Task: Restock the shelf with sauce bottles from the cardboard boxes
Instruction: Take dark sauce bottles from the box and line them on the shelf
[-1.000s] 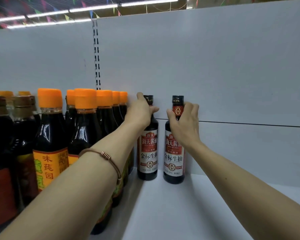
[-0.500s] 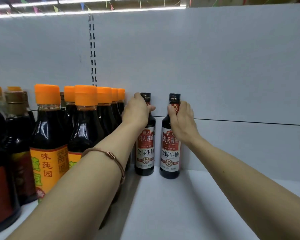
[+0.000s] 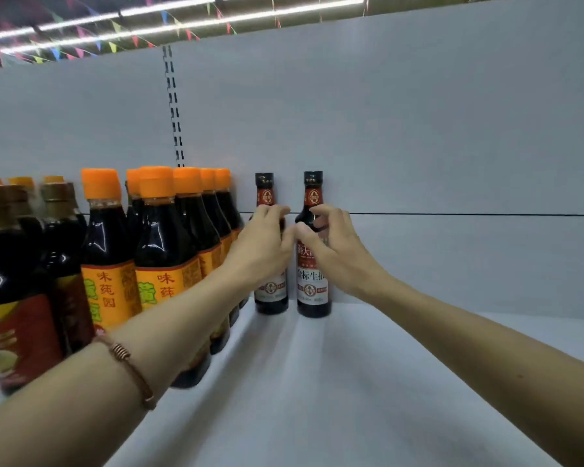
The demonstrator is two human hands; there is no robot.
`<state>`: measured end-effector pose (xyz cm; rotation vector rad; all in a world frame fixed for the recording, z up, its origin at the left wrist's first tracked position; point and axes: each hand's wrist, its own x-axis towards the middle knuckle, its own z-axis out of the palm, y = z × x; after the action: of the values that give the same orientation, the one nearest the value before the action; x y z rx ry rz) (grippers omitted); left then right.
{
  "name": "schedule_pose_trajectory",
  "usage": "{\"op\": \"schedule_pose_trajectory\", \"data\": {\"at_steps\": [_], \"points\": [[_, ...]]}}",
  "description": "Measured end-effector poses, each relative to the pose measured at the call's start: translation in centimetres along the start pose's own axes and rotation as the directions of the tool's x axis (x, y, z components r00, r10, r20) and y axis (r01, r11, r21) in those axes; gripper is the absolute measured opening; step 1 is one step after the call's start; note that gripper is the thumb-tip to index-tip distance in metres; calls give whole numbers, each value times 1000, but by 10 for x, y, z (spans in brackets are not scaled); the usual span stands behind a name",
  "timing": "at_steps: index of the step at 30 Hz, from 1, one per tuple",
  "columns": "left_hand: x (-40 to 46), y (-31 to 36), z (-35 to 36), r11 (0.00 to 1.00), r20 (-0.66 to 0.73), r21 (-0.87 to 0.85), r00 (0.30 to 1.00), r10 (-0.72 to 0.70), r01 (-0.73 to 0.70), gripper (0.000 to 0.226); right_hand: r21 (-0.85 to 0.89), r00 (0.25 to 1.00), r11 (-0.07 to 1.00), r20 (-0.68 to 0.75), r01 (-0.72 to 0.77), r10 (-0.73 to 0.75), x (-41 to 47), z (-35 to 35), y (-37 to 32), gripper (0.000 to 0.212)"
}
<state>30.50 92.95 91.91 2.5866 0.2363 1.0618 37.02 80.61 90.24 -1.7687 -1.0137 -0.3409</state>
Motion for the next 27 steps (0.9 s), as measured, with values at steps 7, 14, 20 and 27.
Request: {"op": "schedule_pose_trajectory", "data": {"at_steps": [7,14,20,27], "points": [[-72,17,-43,987,52,-136,994,97,-89,17,161,980,975,106,152,-170,-49,-7,-50,24],[-177,-17,-129,986,-20,-157,998,-63,59,13,210,909,953,309,220,-278,-93,23,-127,31],[-268,-71,-223,977,-88,-116,978,-187,176,16,318,811,909,434,269,-392,-150,117,-228,28],[-395,-138,-354,935,-206,76,923,-325,346,21,459,697,856,534,237,-479,-216,239,-349,32]]}}
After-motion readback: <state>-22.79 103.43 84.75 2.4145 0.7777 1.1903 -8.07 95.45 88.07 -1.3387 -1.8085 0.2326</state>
